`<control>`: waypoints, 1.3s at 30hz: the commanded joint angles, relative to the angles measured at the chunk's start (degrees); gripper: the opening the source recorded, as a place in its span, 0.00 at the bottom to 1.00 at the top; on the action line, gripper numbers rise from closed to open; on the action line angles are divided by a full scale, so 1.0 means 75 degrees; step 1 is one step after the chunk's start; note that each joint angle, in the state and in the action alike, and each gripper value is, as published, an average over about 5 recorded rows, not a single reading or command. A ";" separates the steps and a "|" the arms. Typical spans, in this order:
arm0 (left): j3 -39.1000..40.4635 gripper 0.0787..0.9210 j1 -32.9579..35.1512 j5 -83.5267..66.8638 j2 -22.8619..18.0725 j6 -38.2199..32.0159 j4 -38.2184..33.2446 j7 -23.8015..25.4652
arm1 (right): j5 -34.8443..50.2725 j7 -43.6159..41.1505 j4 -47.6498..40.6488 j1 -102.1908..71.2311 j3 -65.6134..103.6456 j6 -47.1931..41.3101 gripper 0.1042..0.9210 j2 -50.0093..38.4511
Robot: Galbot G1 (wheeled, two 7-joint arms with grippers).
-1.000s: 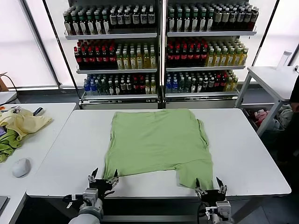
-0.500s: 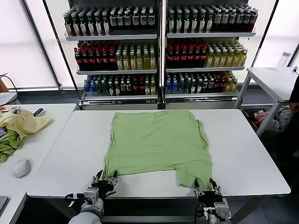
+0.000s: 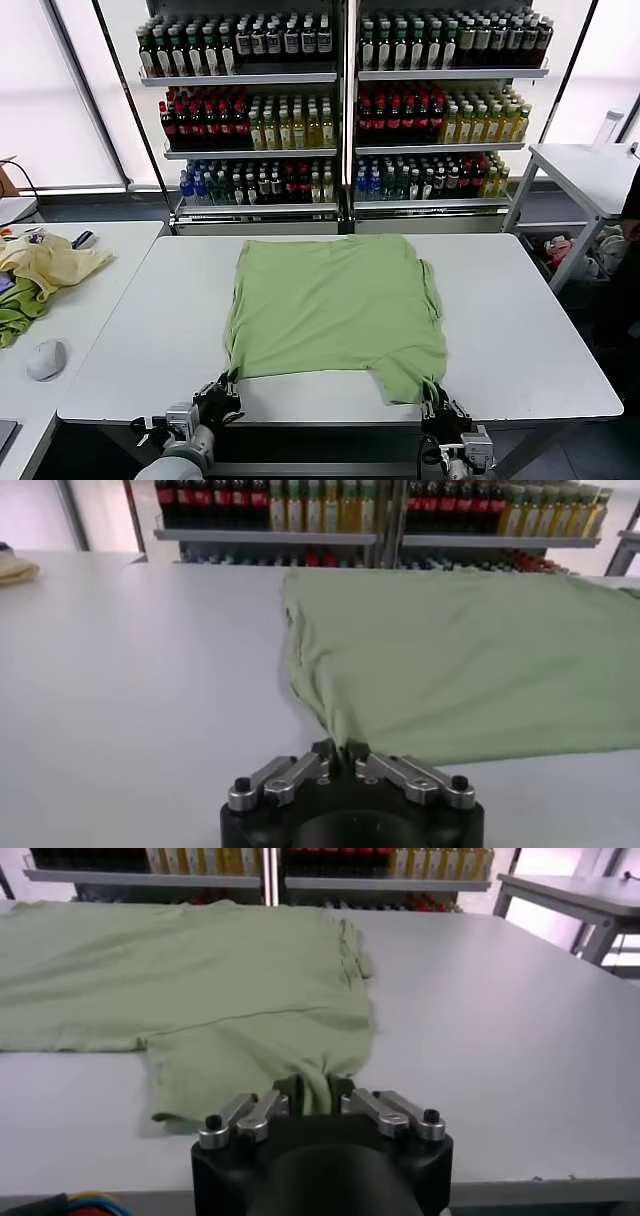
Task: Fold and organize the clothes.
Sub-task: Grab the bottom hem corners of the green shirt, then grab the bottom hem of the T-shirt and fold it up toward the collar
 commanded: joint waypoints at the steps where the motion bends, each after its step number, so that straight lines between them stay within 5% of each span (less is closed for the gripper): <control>1: -0.0295 0.02 -0.0145 -0.0938 0.0677 -0.0649 -0.0746 0.0277 | 0.0044 -0.0129 0.0368 0.0198 0.0168 0.0474 0.04 -0.0232; 15: 0.0220 0.02 -0.1735 -0.1258 0.1401 -0.0712 0.0223 0.0364 | 0.0401 -0.0179 -0.0557 0.2131 0.0155 0.0546 0.04 -0.1042; 39: 0.1575 0.02 -0.3385 0.0047 0.0812 -0.0850 0.2487 -0.0193 | -0.0161 -0.0204 -0.2731 0.3789 -0.0957 0.0204 0.04 -0.0902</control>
